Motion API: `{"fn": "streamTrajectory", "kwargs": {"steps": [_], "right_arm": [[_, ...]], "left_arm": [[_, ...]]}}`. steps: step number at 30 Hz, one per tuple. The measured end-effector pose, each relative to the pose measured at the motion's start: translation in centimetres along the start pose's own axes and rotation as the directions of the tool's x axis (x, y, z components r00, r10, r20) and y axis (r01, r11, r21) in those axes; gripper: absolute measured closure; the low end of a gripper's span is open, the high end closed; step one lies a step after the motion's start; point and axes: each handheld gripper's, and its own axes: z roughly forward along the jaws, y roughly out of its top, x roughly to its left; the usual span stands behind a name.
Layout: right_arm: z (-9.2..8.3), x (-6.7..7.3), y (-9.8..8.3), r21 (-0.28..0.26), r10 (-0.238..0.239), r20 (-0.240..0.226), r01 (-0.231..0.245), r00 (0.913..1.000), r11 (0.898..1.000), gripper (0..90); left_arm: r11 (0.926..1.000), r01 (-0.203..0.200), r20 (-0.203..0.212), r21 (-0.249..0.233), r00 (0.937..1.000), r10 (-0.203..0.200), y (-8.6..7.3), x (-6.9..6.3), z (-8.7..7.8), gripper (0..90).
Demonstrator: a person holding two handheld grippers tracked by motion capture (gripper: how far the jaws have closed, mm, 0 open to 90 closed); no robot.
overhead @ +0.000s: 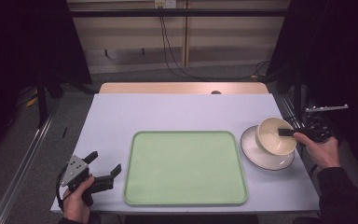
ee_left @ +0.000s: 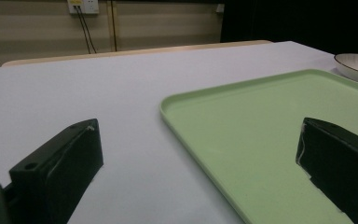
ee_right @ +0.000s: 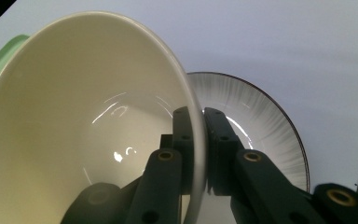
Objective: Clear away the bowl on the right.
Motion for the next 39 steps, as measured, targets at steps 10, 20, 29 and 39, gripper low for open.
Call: {"fn": "streamTrajectory", "kwargs": {"steps": [10, 20, 29, 39], "right_arm": [[-0.2, 1.0, 0.6, -0.006, -0.032, -0.032, 0.032, 0.999, 0.999, 84.1], [-0.4, 1.8, 1.2, -0.016, -0.054, -0.037, 0.054, 0.9978, 0.998, 84.1], [-0.1, 2.8, 2.1, -0.014, -0.075, -0.042, 0.074, 0.9963, 0.997, 84.1], [0.9, 4.2, 3.6, 0.0, -0.102, -0.067, 0.102, 0.9926, 0.995, 84.1]], "left_arm": [[1.0, 0.002, 0.004, 0.0, 1.0, -0.002, 0.0, 0.0, 0.0, 0.5], [1.0, -0.003, 0.001, 0.004, 1.0, 0.003, 0.0, 0.0, 0.0, 0.5], [1.0, -0.002, 0.001, 0.003, 1.0, 0.002, 0.0, 0.0, 0.0, 0.4], [1.0, 0.004, 0.008, -0.005, 1.0, -0.004, 0.0, 0.0, 0.0, 0.3]]}}
